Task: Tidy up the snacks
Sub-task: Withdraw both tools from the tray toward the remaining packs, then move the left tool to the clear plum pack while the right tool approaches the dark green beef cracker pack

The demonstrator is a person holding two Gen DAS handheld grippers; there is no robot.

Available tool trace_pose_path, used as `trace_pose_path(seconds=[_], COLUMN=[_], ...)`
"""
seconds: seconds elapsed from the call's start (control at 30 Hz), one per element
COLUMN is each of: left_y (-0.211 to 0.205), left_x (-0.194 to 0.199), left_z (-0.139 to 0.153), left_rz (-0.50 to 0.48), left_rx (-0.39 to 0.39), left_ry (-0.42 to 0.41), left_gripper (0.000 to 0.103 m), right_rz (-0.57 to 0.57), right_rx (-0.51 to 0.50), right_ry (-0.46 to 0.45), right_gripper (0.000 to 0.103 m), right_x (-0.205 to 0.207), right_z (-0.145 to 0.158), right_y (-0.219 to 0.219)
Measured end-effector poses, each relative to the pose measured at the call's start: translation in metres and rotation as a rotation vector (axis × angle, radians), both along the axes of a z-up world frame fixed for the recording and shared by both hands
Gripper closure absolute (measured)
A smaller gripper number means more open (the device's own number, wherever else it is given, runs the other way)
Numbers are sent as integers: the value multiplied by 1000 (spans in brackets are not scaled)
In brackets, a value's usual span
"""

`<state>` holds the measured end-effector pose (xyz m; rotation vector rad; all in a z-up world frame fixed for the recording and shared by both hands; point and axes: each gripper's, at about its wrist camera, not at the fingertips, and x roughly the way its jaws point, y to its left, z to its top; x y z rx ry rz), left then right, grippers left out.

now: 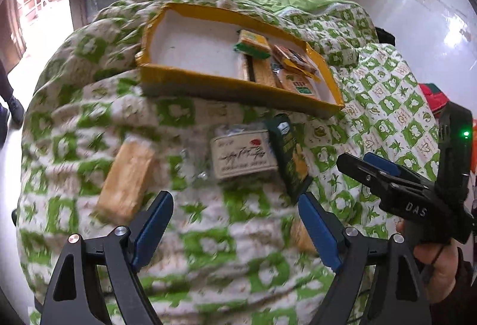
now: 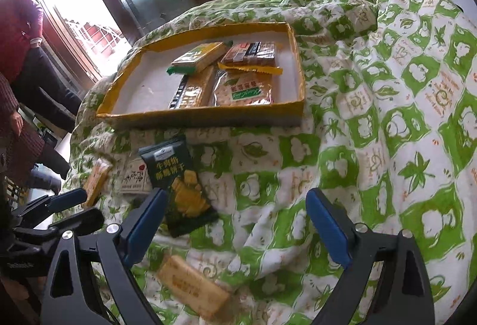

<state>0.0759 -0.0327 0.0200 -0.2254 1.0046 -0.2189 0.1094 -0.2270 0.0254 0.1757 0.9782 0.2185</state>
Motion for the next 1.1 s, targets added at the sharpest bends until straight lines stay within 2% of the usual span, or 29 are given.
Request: trace_pose_path(seconds=[0.43,0.63,0.77,0.93,1.1], left_y=[23,23,32,33,29], left_x=[-22,-23,-18,-17,-16], left_z=[-9,-13,-16,-18,-19], left_rz=[27,10,35,42,34], left_rx=[-8,21,-15,-20,13], left_ry=[15,24,43,58,61], left_gripper=[15,15,15,15,15], right_rz=[75,135,141,153,156], right_rx=[10,18,21,11,11], right_ry=[31,60,66,79,84], right_gripper=[9,9,9,9,9], right_x=[-16,-29,-30,-29,-29], right_z=[-4,-8,-10,-13,-13], right_y=[14,19,20,23,24])
